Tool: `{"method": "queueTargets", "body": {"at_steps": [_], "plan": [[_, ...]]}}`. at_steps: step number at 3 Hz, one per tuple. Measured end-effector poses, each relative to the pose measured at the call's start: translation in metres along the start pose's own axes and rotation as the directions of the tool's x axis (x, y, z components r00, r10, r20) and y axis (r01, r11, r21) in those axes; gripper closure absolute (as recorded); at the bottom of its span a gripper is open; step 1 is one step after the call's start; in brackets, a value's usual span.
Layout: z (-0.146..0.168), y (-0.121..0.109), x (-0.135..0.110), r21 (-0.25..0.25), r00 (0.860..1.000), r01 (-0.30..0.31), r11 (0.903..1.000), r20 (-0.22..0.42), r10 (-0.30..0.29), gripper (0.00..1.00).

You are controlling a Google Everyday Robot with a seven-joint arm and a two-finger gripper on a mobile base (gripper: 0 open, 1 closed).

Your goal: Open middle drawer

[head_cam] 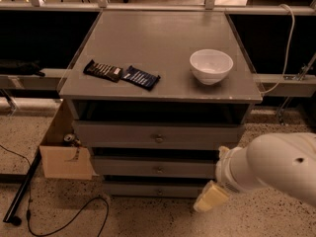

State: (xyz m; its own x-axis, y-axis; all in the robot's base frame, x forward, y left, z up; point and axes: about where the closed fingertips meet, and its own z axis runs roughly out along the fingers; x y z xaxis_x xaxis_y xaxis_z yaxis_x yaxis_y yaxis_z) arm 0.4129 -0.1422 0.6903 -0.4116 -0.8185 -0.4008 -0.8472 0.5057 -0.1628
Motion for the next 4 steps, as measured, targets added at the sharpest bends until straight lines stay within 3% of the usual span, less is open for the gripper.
{"method": "queueTargets", "body": {"at_steps": [1, 2, 3, 4], "plan": [[0.032, -0.002, -0.005, 0.087, 0.999, 0.052, 0.9949, -0.016, -0.051, 0.0], [0.057, -0.013, 0.006, 0.151, 0.998, 0.062, 0.9866, -0.013, -0.061, 0.0], [0.067, -0.044, 0.026, 0.211, 1.0, -0.002, 0.9776, -0.015, 0.005, 0.0], [0.067, -0.051, 0.03, 0.233, 0.999, -0.034, 0.9718, -0.015, 0.039, 0.0]]}}
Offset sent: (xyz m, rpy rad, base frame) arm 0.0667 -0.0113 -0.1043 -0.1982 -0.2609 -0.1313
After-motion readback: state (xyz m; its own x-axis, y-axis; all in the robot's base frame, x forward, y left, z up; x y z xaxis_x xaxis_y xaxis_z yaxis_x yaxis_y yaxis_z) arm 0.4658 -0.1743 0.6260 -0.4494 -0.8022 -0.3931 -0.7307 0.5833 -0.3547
